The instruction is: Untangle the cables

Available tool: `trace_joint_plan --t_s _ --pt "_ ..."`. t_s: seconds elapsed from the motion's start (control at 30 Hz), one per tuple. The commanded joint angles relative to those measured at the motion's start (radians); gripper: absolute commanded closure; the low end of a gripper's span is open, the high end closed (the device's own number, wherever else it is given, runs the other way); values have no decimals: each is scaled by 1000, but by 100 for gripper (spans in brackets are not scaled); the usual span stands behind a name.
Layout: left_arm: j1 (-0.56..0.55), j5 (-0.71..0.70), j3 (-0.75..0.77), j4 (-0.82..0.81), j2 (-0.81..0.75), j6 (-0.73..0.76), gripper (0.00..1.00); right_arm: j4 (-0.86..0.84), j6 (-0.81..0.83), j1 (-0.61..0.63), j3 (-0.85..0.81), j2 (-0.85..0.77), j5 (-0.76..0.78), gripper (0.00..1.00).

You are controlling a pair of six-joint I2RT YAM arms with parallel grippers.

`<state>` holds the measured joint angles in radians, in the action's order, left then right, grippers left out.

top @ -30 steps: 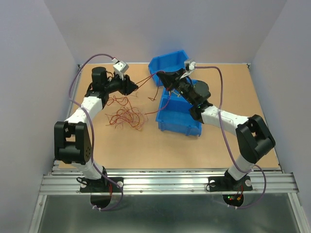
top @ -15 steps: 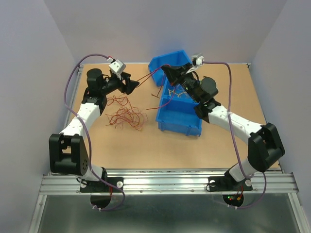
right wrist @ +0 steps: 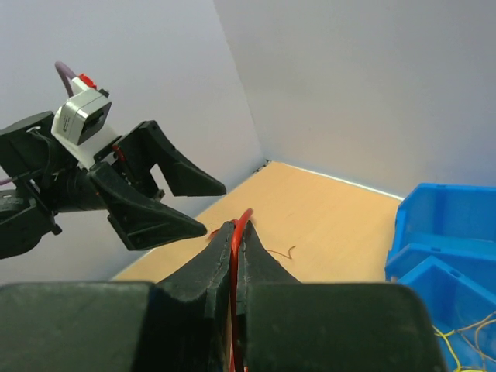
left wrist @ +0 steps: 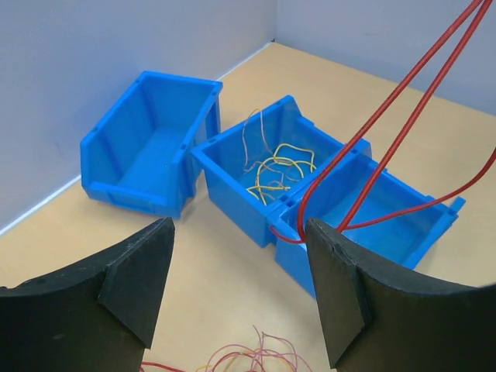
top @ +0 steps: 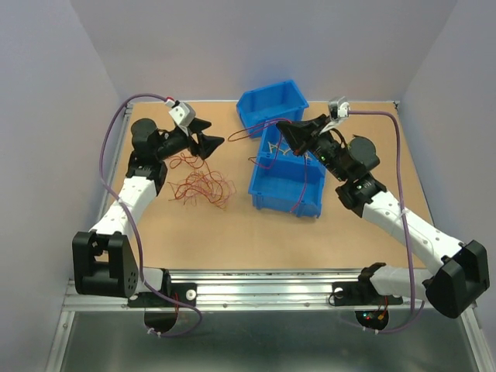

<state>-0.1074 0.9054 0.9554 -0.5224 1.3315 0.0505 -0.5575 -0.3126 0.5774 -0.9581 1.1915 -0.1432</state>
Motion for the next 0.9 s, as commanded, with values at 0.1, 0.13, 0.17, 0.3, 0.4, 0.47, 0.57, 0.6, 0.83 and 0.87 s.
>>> trace_joint_plan --t_s 0.1,0.13,0.17,0.3,0.4,0.47,0.57,0.6,0.83,0.87 --pt "34 63 -58 -47 -101 -40 20 -22 7 -34 -65 56 -29 100" --pt "35 58 -64 -50 -112 -40 21 -21 7 -36 -65 59 5 100" --pt "35 46 -81 -50 -121 -35 21 -13 20 -36 -76 59 34 99" --pt "35 -45 -125 -44 -166 14 20 88 36 -34 -134 48 53 99" --pt "35 -112 -145 -44 -186 41 20 171 36 -36 -185 30 22 100" --pt "35 -132 -147 -45 -195 51 20 224 41 -36 -202 0 -1 100" --pt "35 -137 -158 -45 -204 55 20 273 64 -34 -186 -49 -68 99" --pt "35 -135 -158 -45 -206 54 20 292 76 -36 -182 -61 -81 99" --pt "37 -125 -158 -44 -193 63 20 323 106 -34 -73 -222 59 99" --pt "35 -119 -159 -44 -193 68 20 333 110 -34 -65 -236 115 100"
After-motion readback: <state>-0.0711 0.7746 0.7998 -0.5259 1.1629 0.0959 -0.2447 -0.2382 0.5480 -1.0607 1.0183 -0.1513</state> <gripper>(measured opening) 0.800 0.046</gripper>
